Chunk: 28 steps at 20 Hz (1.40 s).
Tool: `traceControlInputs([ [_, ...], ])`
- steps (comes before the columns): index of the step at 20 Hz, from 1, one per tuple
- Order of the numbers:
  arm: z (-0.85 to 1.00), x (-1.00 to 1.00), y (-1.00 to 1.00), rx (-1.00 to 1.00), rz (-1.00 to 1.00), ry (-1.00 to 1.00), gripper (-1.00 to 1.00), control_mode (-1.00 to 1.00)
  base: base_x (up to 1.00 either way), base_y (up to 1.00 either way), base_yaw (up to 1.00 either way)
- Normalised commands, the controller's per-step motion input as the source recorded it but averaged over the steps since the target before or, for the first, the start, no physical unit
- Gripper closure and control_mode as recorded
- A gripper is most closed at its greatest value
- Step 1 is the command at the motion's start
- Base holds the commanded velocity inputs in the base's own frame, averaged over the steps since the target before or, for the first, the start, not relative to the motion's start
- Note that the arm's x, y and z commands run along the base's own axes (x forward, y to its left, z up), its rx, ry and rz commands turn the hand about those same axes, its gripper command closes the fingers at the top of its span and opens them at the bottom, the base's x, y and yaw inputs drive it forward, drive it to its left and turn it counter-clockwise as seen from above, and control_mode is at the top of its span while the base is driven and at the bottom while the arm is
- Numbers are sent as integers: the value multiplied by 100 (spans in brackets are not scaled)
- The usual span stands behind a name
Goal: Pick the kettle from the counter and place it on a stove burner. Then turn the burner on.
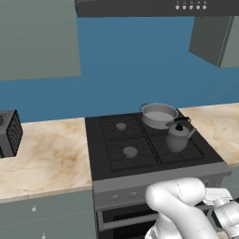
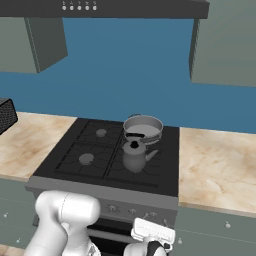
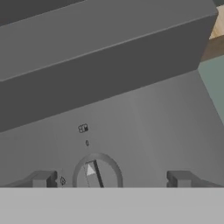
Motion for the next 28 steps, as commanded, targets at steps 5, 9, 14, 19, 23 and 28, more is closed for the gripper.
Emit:
traceControlInputs([
  [5, 0, 13, 1, 0, 0, 0, 100, -100, 0, 0, 0],
  [9, 12, 9, 0, 0, 0, 0, 100, -100, 0, 0, 0],
  [14, 11, 0, 8, 0, -1, 0, 100, -100, 0, 0, 0],
  [19, 0, 0, 9, 0, -3, 0, 100, -100, 0, 0, 0],
  [23, 36, 0, 22, -1, -1, 0, 100, -100, 0, 0, 0],
  [28, 34, 0, 8, -4, 0, 0, 100, -100, 0, 0, 0],
])
